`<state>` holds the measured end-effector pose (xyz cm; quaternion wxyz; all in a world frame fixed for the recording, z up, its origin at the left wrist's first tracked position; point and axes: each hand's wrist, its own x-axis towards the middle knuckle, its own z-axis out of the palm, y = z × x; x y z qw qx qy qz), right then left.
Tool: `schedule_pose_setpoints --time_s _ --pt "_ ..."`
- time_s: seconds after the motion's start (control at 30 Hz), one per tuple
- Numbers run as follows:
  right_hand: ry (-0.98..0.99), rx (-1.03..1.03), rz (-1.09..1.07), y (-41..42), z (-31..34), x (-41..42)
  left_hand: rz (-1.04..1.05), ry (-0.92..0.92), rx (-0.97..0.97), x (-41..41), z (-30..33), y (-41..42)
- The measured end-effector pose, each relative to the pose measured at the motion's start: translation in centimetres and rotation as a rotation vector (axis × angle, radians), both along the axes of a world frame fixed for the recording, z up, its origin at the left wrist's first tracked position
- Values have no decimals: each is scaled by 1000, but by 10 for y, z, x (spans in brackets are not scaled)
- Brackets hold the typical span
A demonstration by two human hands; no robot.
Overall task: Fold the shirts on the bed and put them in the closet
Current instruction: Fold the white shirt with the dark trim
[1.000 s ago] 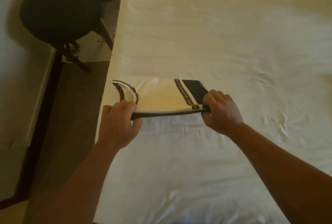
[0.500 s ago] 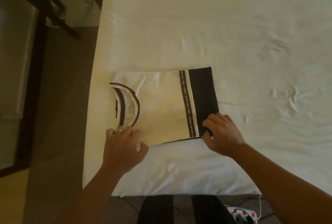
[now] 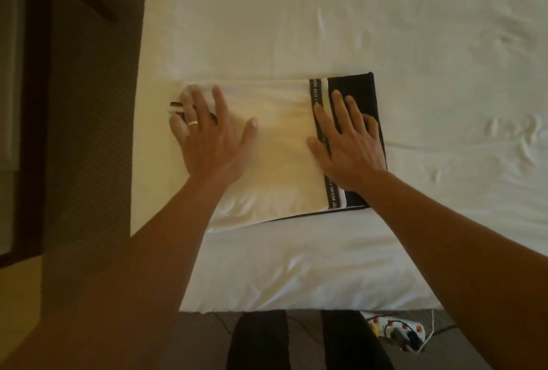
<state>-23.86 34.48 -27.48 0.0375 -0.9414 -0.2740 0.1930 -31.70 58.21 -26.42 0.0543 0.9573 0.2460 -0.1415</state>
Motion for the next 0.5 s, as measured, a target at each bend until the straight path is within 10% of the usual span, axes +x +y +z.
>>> schedule_pose_setpoints --time_s 0.23,0.5 --pt "5 23 80 -19 1 -30 144 -83 -93 -47 -4 -14" --pt "238 366 -914 -23 33 -2 1011 -204 -598 -21 37 9"
